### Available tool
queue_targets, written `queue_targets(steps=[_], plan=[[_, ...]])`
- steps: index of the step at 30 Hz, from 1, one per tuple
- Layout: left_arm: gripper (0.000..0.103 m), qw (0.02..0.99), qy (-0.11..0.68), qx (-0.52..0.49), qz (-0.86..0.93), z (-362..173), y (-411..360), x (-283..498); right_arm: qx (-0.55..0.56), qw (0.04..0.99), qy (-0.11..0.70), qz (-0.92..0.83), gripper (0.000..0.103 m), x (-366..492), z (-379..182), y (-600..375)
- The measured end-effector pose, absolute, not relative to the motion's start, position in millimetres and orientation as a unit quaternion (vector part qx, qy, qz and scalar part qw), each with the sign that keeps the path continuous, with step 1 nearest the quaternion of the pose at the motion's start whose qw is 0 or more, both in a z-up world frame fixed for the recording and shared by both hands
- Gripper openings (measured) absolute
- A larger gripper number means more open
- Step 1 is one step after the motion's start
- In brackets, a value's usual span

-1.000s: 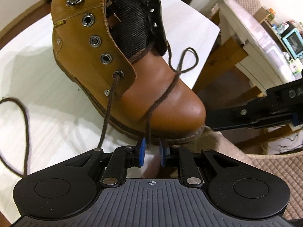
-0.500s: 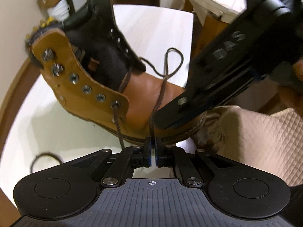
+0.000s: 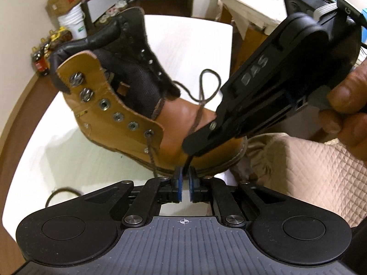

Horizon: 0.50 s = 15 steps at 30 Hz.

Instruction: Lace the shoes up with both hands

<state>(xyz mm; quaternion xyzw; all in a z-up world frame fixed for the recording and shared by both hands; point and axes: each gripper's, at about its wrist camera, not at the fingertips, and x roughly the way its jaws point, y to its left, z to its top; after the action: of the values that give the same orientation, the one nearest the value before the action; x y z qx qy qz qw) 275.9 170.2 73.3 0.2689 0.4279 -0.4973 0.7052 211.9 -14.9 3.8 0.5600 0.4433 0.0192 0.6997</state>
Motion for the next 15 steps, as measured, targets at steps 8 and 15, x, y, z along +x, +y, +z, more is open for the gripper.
queue_targets(steps=[8, 15], plan=[[0.007, 0.698, 0.414, 0.273, -0.516, 73.3, 171.6, 276.6, 0.616, 0.663, 0.426, 0.025, 0.003, 203.8, 1.5, -26.3], [0.002, 0.687, 0.424, 0.265, -0.527, 75.9, 172.8, 275.5, 0.633, 0.656, 0.411, 0.01, 0.004, 198.8, -0.6, -32.9]])
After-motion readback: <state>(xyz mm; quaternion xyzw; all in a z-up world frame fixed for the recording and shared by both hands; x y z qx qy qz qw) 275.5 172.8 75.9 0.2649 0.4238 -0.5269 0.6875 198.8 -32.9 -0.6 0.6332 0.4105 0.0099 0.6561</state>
